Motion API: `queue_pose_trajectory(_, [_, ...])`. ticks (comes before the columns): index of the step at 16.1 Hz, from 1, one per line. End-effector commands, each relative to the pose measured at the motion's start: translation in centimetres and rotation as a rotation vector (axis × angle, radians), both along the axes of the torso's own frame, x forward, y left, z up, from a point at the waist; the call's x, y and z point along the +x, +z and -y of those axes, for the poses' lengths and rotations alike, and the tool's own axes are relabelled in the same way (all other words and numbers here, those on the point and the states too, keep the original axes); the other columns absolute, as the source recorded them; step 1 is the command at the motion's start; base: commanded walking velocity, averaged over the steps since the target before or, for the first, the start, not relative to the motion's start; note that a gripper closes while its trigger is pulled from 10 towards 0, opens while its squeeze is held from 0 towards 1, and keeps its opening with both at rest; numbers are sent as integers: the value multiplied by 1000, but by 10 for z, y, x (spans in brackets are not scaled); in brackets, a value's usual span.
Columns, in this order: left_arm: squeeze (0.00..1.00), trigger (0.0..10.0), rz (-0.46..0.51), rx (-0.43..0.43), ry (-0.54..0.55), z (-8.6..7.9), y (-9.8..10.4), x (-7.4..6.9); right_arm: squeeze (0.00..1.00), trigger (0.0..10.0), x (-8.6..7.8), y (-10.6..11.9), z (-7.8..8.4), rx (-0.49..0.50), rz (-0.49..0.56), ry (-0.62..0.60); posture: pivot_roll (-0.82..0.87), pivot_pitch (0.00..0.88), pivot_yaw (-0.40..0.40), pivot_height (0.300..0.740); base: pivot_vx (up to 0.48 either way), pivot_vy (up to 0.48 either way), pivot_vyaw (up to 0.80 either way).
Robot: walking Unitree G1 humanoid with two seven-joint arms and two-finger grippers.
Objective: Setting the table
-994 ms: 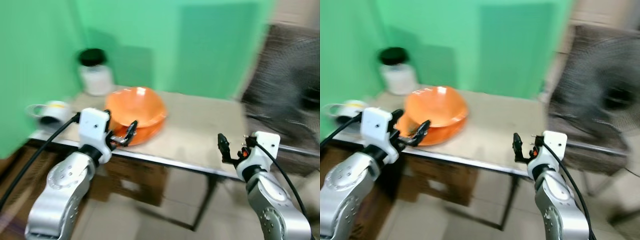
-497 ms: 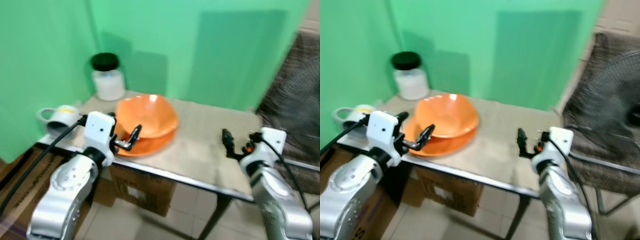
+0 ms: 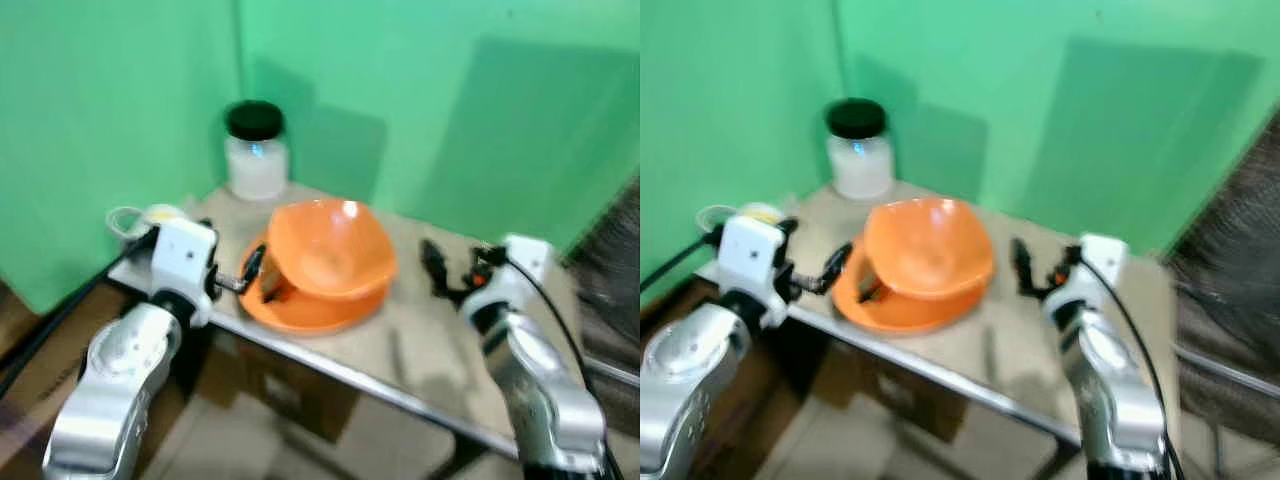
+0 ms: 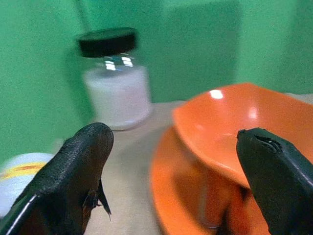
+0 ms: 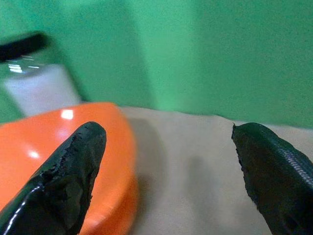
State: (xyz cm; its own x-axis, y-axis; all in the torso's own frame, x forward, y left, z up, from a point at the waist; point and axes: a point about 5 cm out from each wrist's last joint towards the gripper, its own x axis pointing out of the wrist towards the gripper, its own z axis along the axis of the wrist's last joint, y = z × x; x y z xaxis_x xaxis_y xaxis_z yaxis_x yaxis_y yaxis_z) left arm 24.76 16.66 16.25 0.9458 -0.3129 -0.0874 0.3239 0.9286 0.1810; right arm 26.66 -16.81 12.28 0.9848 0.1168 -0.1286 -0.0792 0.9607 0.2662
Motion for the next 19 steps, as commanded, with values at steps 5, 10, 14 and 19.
queue_pose_trajectory(5, [0, 10000, 29, 28, -14, 1, 2, -7, 0, 10000, -6, 8, 8, -20, 73, 82, 147, 0, -68, 740, 109, 0, 0])
queue_pose_trajectory(10, [1000, 10000, -11, 97, 158, -37, -5, -3, 0, 10000, -5, 13, -5, -106, 116, 248, 152, 0, -82, 740, 0, 0, 0])
queue_pose_trajectory(14, [1000, 10000, -30, -116, 224, -53, -2, 5, 0, 10000, -6, 16, -17, -124, 136, 346, 156, 0, -93, 740, 0, 0, 0])
queue_pose_trajectory(19, [0, 10000, -167, -371, 95, -46, -12, 17, 0, 10000, -4, 15, -21, -156, 140, 370, 152, 0, -98, 740, 0, 0, 0])
